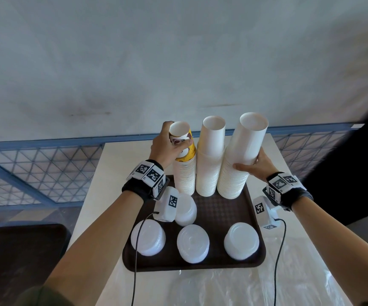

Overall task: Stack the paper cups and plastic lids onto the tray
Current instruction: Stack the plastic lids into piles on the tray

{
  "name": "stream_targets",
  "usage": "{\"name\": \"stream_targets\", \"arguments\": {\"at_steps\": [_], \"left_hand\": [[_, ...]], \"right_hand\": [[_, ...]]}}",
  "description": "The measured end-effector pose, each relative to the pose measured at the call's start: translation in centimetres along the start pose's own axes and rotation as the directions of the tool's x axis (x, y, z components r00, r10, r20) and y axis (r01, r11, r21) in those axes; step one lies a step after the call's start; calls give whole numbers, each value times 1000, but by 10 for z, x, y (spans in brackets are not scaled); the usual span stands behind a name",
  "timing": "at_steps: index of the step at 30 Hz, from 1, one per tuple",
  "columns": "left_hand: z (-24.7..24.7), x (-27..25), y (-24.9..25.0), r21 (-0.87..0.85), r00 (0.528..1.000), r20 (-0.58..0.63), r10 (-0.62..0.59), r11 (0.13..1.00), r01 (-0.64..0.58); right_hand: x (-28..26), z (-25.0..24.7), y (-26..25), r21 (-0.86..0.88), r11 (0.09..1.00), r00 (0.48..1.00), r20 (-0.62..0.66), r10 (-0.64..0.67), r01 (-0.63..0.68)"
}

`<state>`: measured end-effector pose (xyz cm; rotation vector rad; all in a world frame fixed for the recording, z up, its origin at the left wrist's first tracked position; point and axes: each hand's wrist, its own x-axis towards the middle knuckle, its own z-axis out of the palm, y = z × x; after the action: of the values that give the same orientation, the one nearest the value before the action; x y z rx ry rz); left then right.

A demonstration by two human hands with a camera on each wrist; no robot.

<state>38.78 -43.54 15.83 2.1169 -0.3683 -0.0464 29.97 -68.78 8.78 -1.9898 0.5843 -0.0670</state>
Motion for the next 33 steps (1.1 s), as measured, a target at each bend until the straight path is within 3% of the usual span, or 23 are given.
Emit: {"name": "stream_targets", "arguments": {"at_steps": [13, 23, 26, 29, 31, 33], "left_hand": [[4, 1, -4, 10, 1000, 14, -13, 1000, 13], [1, -13, -9, 41, 991, 73, -110, 993, 107], [-8, -34, -13, 73, 990, 9, -142, 987, 141], [-15, -68, -22, 109, 992, -108, -59, 992, 70], [-14, -98, -31, 76, 997, -82, -7, 997, 13], [-5, -130, -44, 37, 1000, 18, -22, 999, 21]], "right_hand": [[-1, 2, -1, 1, 1000, 1000, 5, 0, 0], [-11, -1, -3, 35, 999, 999, 31, 22, -23], [-23, -6, 2, 47, 996, 997, 4, 74, -74], [-46, -11, 20, -7, 991, 991, 5, 137, -137], [-66, -11, 35, -20, 983, 978, 99, 181, -180], [-88, -5, 47, -46, 970, 948, 204, 245, -241]]}}
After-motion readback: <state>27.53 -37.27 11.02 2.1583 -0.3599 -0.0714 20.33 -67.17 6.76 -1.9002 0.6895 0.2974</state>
